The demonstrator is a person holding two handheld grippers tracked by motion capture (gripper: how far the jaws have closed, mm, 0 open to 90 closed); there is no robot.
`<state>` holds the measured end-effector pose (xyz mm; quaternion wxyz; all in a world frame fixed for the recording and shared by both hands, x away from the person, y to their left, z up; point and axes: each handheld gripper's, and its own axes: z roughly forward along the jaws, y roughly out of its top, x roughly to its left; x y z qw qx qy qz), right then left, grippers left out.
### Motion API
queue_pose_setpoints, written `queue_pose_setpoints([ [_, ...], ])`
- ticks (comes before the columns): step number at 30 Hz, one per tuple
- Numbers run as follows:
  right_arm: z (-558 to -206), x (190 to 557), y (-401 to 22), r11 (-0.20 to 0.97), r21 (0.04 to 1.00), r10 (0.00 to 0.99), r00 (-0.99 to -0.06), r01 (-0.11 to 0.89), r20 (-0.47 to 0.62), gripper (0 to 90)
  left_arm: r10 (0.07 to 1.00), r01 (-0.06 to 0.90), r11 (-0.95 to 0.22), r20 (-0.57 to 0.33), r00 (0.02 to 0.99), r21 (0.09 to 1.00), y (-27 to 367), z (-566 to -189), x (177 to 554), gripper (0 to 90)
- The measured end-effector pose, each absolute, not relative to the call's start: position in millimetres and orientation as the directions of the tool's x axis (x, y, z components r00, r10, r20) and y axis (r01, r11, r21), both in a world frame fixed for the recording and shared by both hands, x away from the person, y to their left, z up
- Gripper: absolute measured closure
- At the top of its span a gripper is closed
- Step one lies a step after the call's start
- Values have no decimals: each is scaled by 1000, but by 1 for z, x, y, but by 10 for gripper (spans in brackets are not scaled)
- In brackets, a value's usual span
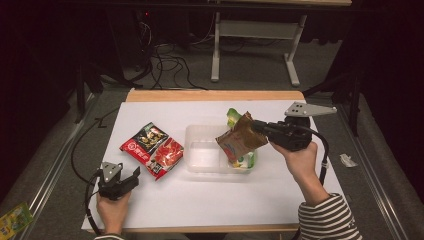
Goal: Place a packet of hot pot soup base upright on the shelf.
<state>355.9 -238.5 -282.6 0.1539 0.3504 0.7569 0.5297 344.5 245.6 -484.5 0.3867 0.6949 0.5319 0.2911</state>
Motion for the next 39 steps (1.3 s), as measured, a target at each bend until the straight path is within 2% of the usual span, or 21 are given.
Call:
queue_pose_setpoints([
  [7,-279,350,-233,178,930,690,-714,323,115,900,965,521,-131,-14,264,843,246,-484,345,339],
  [23,-287,358,-209,198,920,682,-722,338,119,900,967,499,-92,-43,251,862,250,-484,343,337],
  [39,-306,355,-235,198,904,783,-616,379,87,897,967,501,-97,-38,253,860,249,-484,343,337],
])
